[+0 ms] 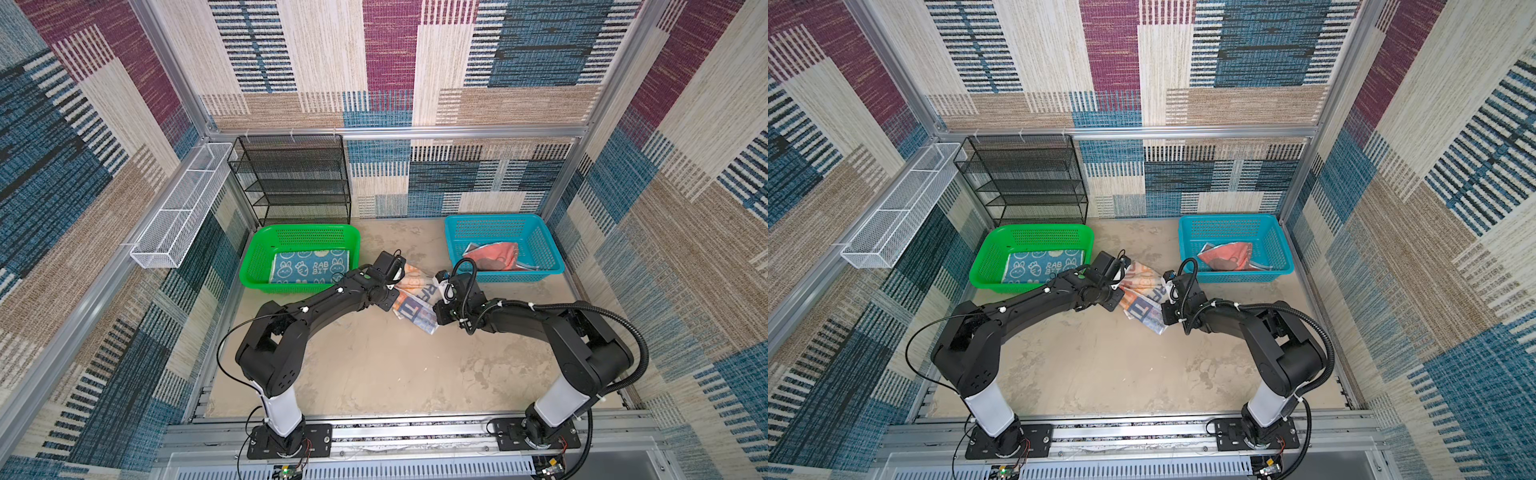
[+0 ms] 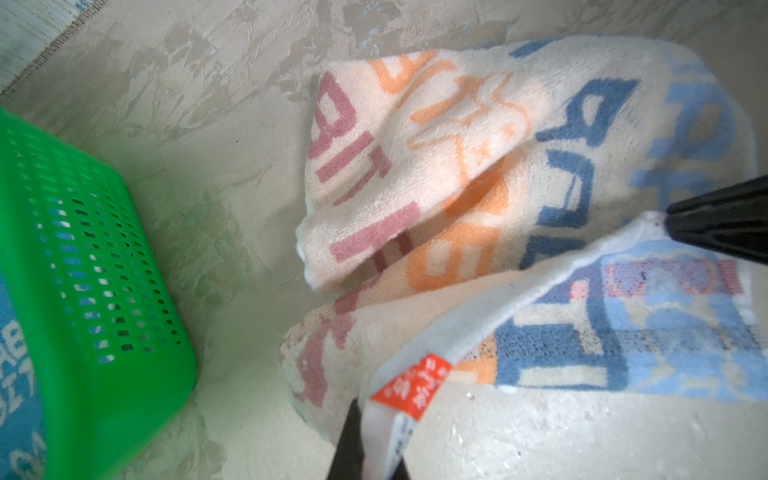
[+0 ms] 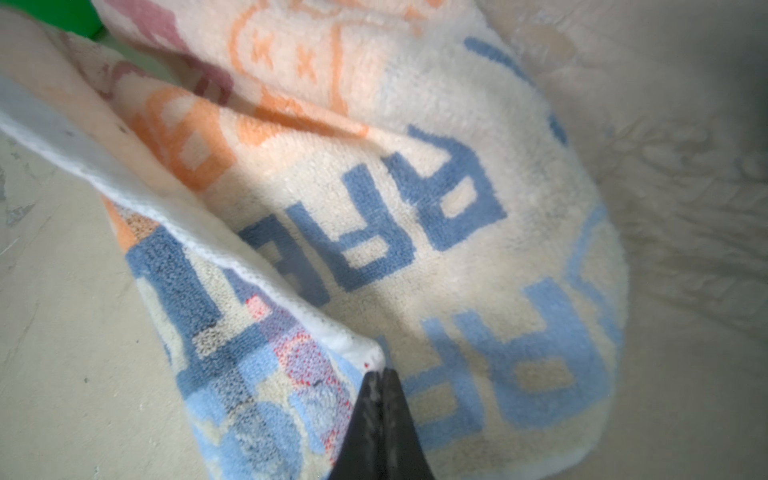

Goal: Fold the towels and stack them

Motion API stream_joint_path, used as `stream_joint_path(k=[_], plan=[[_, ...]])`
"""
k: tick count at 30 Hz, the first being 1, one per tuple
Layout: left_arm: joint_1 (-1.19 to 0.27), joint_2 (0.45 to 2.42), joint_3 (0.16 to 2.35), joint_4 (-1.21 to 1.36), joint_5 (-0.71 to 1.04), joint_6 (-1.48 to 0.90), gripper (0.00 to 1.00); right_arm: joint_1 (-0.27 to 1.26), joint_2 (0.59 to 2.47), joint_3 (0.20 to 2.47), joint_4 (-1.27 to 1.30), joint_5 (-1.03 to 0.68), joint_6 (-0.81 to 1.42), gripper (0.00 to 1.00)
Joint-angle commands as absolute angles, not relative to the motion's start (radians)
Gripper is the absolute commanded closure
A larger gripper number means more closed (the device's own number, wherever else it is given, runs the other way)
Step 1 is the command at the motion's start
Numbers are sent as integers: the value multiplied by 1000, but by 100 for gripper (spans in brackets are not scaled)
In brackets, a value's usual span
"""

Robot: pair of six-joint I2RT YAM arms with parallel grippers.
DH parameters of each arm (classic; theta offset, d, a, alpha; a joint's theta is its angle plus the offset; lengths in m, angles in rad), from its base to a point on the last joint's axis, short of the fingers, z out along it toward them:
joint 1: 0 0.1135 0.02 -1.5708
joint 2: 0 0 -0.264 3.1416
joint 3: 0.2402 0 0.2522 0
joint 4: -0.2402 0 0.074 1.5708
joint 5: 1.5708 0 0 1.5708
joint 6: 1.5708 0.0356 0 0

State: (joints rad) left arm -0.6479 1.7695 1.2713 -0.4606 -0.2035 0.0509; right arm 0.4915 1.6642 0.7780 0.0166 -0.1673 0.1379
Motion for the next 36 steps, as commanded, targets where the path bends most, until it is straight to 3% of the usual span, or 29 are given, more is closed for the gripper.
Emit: stream_joint_path(k=[1, 3, 11, 17, 27, 36], plan=[[-644, 1757, 1265, -454, -196, 25, 100, 491, 1667, 789, 25, -185, 146, 80], [-643, 1756, 1262, -453, -197, 25, 100, 491, 1675, 790, 20, -175, 153, 73], [-634, 1750, 1239, -448, -201, 18, 100, 492, 1690, 760, 37, -176, 190, 73], [-632, 1751, 1232, -445, -200, 12, 100, 492, 1674, 749, 45, -198, 195, 100], [-632, 1685, 1331, -517, -212, 10, 100, 491, 1463, 879, -36, -26, 193, 100], [-633, 1494, 1481, -552, -173, 57, 100, 492, 1225, 1074, -121, 70, 75, 100]])
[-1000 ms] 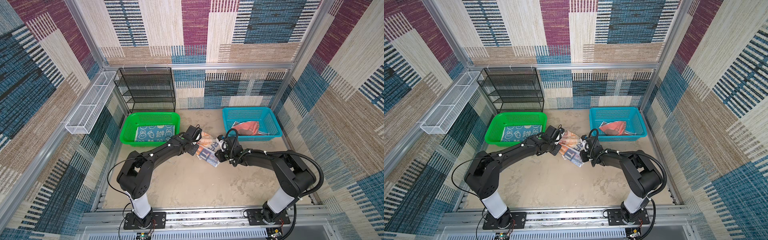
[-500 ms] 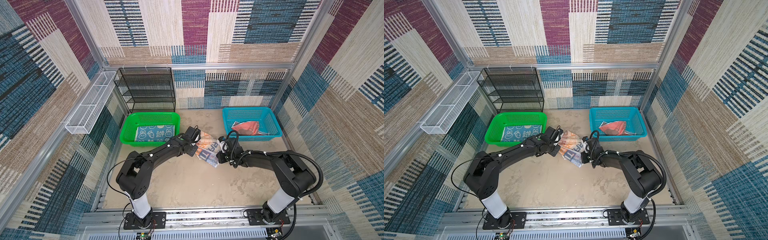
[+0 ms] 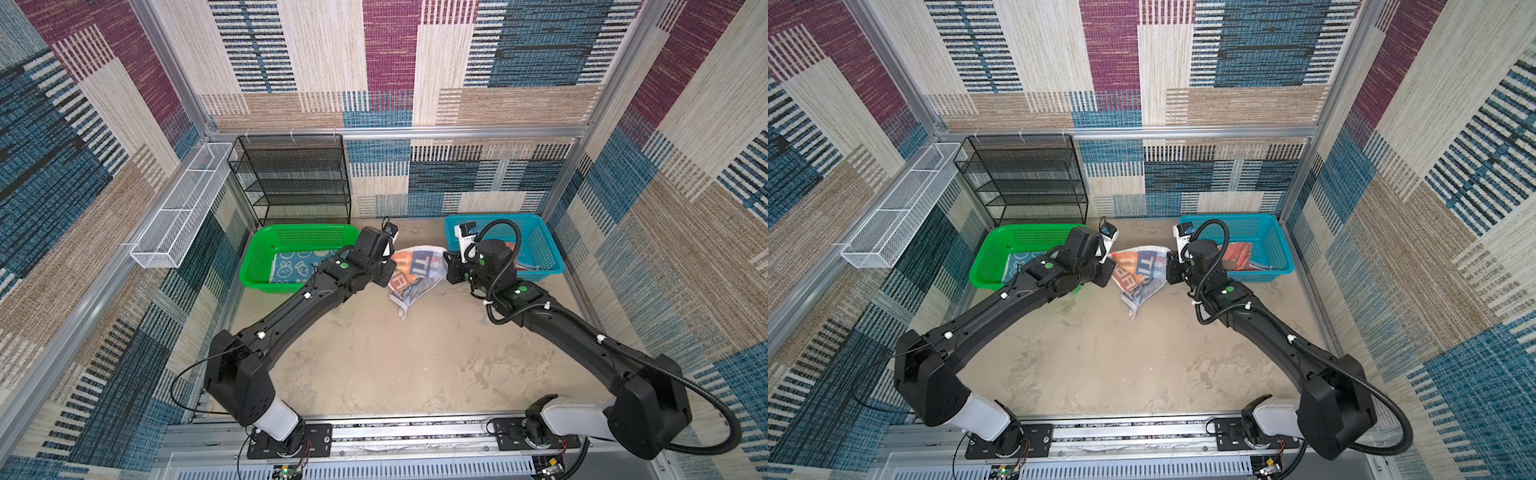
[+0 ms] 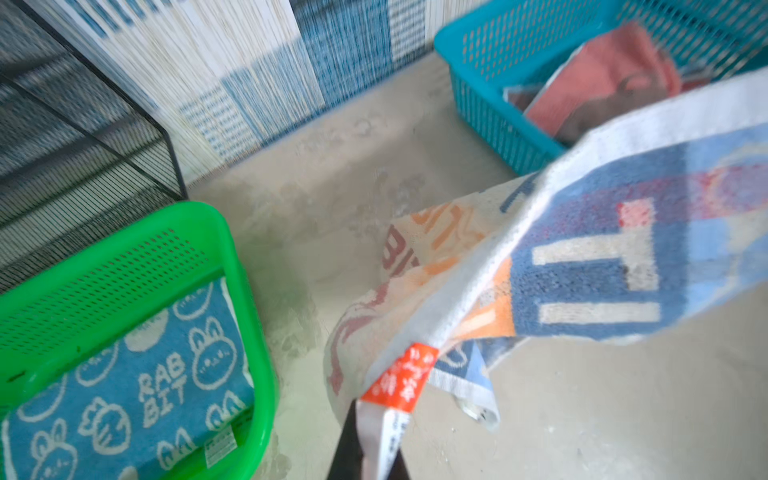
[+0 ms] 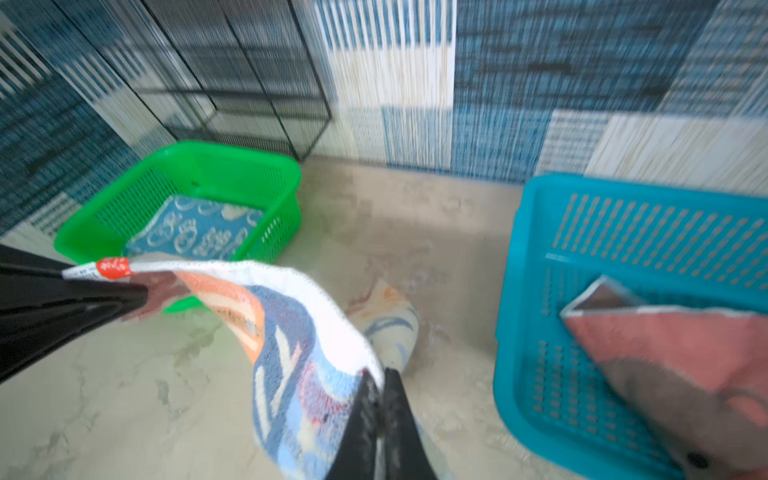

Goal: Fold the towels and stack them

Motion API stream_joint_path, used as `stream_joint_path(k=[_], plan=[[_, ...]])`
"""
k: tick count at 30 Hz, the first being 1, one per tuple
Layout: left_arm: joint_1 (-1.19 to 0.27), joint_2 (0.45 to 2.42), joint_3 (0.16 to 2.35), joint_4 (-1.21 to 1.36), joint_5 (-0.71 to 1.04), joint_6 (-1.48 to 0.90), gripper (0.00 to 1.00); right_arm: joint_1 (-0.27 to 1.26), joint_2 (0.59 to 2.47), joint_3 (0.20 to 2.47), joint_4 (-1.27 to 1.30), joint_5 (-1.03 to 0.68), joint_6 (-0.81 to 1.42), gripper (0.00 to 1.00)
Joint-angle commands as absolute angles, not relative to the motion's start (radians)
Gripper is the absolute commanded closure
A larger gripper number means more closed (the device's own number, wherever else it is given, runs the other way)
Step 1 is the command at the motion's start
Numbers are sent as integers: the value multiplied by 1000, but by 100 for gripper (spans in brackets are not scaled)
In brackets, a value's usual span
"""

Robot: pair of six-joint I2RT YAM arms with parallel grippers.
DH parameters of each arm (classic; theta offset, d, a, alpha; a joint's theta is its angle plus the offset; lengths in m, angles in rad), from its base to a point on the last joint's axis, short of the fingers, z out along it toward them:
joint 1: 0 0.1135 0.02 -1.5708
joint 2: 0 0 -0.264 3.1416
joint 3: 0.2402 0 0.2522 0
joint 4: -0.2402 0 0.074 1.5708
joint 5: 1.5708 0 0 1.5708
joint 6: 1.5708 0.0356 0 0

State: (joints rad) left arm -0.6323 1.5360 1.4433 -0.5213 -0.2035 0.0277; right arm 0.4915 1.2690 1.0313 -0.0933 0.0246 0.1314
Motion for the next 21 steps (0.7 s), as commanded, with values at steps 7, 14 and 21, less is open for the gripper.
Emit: stream_joint_path(k=[7, 14, 21], plan=[[-639, 1368, 1563, -593, -131, 65, 100, 491, 1142, 1168, -209, 18, -3, 100], [-640, 1337, 1470, -585, -149, 54, 100, 492, 1143, 1001, -157, -88, 67, 100], [-639, 1393, 1257, -480, -137, -19, 100, 491, 1186, 802, -84, -173, 162, 100]])
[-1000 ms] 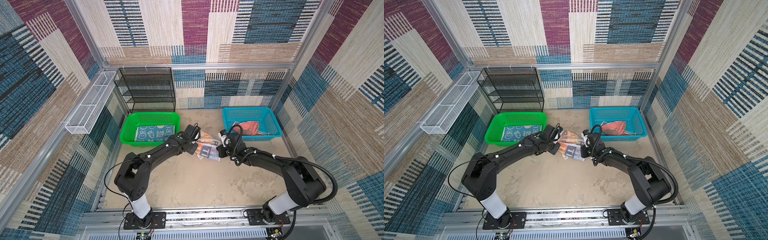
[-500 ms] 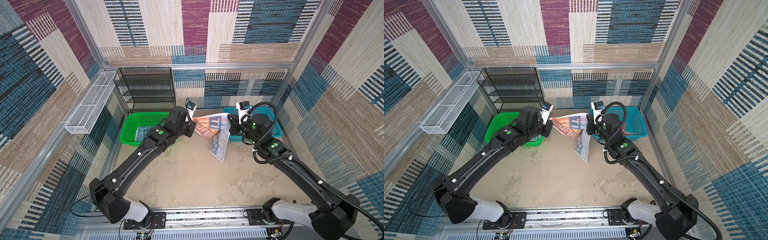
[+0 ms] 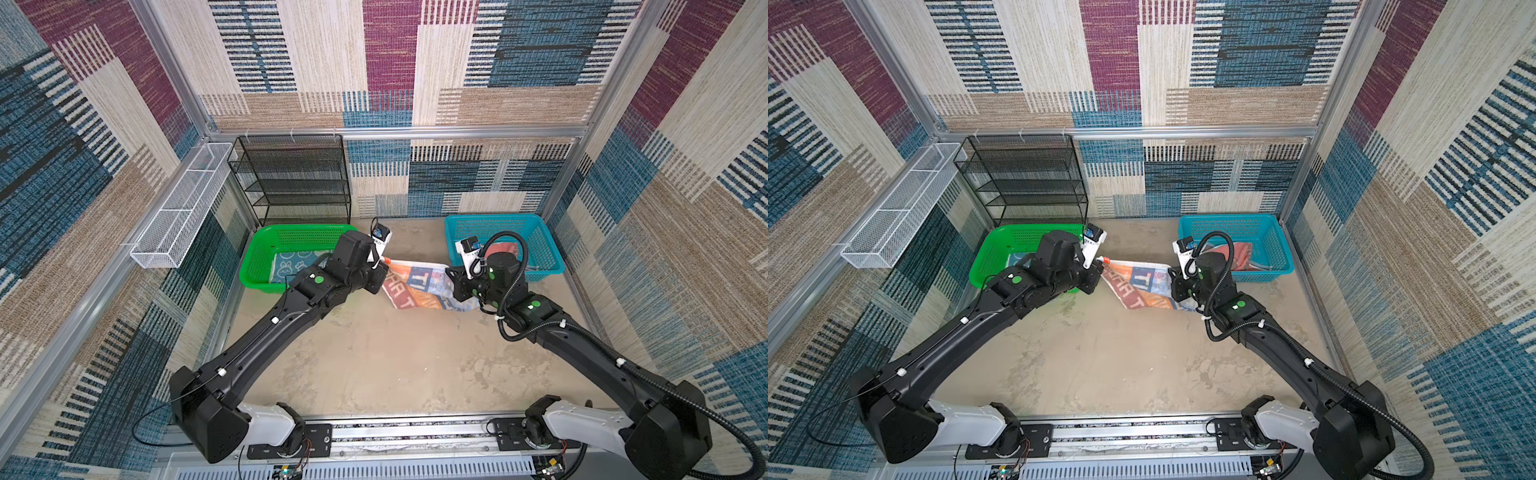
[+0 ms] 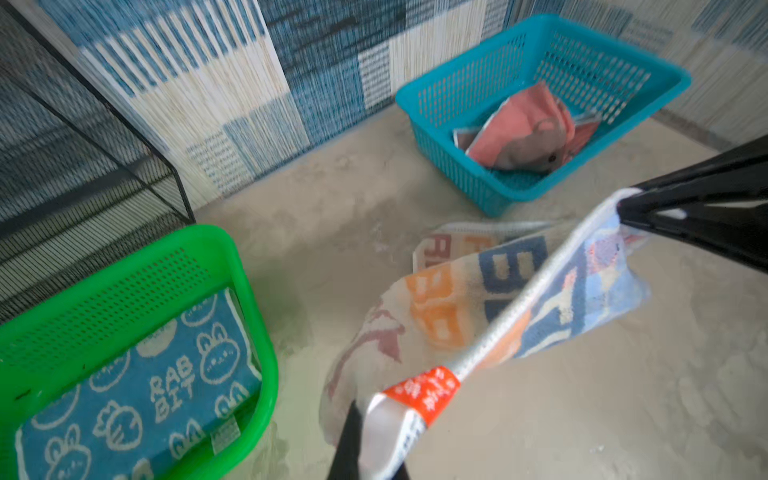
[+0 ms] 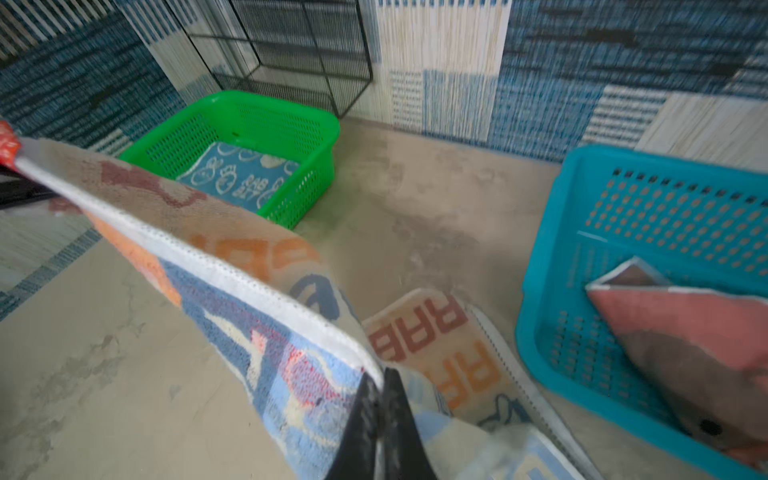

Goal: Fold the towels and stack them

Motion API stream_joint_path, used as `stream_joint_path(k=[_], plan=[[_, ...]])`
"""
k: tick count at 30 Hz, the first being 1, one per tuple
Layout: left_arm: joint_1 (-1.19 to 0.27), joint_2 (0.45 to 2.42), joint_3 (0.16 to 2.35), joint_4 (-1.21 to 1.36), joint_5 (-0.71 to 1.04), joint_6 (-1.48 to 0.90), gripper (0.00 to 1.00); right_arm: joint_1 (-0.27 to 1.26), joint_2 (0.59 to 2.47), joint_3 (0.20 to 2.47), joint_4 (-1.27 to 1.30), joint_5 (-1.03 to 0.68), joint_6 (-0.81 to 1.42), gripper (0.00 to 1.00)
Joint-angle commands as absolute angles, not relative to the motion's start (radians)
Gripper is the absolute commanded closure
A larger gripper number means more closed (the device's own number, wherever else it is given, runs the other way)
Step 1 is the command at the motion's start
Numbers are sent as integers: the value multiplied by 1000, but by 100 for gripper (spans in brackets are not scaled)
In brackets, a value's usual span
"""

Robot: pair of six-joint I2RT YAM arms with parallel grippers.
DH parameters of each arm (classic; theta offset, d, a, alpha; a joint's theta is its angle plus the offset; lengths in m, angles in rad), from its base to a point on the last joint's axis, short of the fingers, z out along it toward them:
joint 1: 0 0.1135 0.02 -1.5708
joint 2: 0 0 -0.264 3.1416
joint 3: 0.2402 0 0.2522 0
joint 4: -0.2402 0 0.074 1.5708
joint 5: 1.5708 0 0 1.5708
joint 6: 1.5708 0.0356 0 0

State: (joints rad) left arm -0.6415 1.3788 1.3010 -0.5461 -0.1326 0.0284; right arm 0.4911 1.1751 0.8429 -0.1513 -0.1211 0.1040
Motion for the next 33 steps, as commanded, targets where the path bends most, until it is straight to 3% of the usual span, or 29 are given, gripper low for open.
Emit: stream_joint_path(k=[1, 9, 16, 29, 33], plan=[[-640, 1405, 1223, -459, -132, -32, 100, 491, 1194, 775, -64, -179, 178, 100], [-640, 1543, 1128, -369, -164, -110, 100, 491, 1326, 673, 24, -187, 253, 100], [-640, 1619, 1152, -367, -164, -123, 100, 492, 1410, 697, 17, -189, 238, 83], [-639, 1685, 1182, -374, -154, -123, 100, 491, 1481, 758, -9, -227, 198, 65], [-640, 1686, 1181, -380, -158, -120, 100, 491, 1462, 766, -35, -239, 197, 64]])
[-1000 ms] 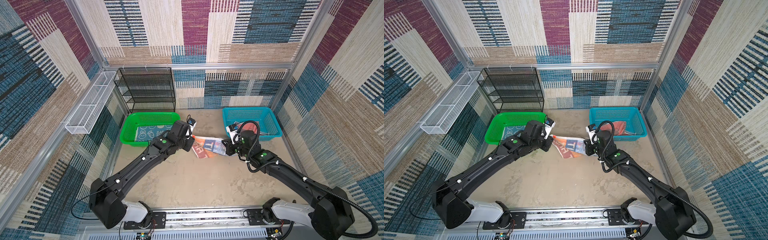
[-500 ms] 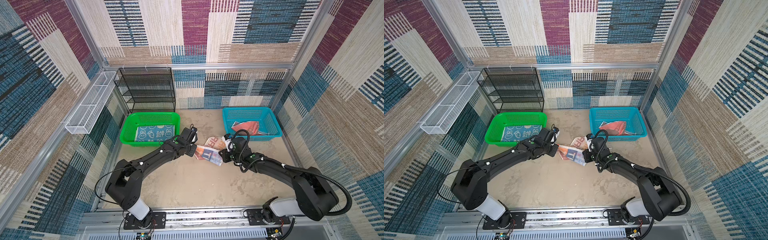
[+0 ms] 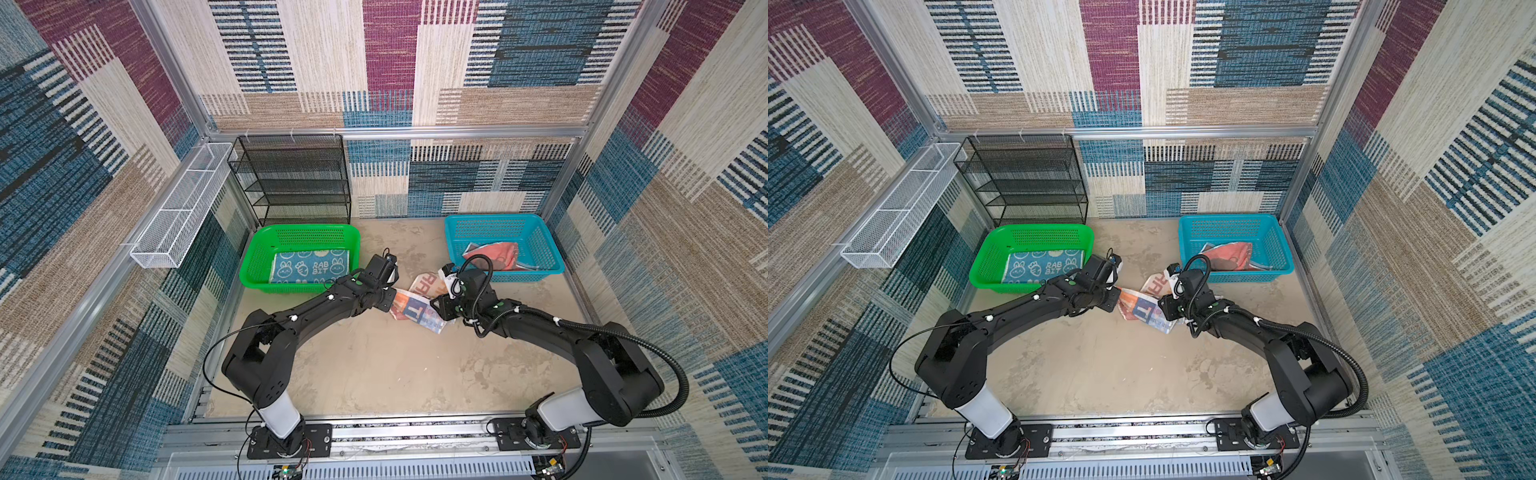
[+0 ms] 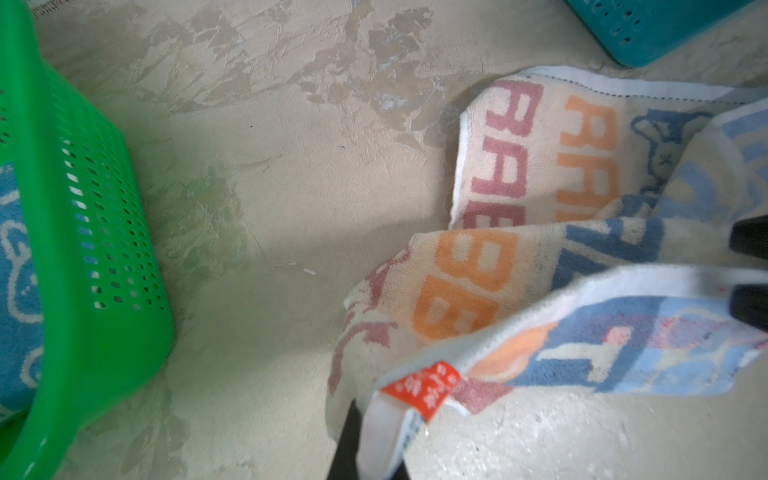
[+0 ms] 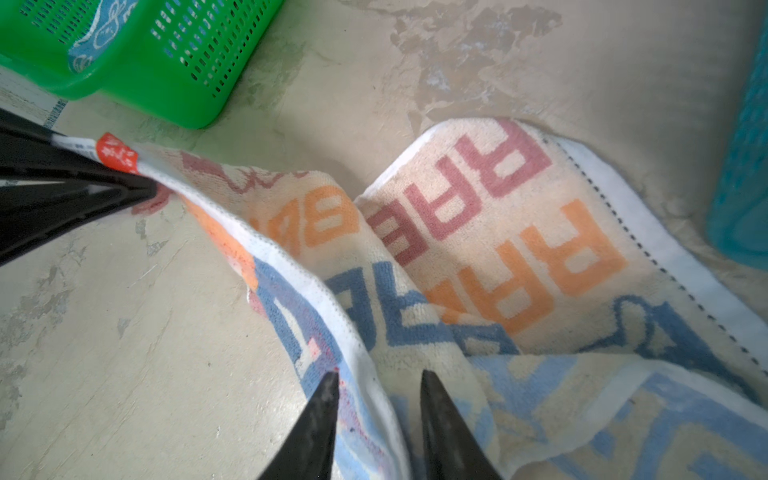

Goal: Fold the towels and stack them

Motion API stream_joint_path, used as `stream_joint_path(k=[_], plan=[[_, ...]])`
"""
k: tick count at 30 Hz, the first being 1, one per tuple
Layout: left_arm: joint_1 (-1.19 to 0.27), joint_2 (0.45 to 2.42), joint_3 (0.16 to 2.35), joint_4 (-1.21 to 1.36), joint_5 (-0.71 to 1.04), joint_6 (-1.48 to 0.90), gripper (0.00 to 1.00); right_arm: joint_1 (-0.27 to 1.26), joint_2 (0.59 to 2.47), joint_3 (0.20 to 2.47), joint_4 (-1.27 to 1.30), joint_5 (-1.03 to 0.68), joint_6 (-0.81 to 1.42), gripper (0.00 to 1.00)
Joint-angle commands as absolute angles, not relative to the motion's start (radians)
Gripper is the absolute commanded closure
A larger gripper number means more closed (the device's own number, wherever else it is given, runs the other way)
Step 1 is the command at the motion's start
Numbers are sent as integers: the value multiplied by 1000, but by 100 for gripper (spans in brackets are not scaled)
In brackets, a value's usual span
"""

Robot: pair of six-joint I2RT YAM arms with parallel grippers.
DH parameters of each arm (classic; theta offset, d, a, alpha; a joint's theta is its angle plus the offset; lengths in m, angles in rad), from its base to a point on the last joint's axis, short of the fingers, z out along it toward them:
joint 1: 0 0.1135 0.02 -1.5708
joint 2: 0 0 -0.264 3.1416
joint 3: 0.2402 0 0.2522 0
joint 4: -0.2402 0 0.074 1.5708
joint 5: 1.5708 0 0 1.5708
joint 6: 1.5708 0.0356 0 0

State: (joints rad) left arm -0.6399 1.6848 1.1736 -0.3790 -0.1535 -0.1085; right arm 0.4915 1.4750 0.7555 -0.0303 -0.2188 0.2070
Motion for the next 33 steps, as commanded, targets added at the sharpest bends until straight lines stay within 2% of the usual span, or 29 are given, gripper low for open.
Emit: stream_joint_path(k=[1, 12, 24, 33], plan=[[-640, 1686, 1180, -380, -159, -118, 100, 492, 1455, 767, -44, -242, 196, 64], [-639, 1687, 1178, -377, -161, -112, 100, 491, 1414, 739, -119, -195, 223, 63], [-638, 1679, 1169, -377, -160, -114, 100, 491, 1398, 698, -114, -276, 233, 72], [-638, 1681, 1167, -374, -164, -115, 100, 491, 1396, 686, -94, -305, 238, 72]])
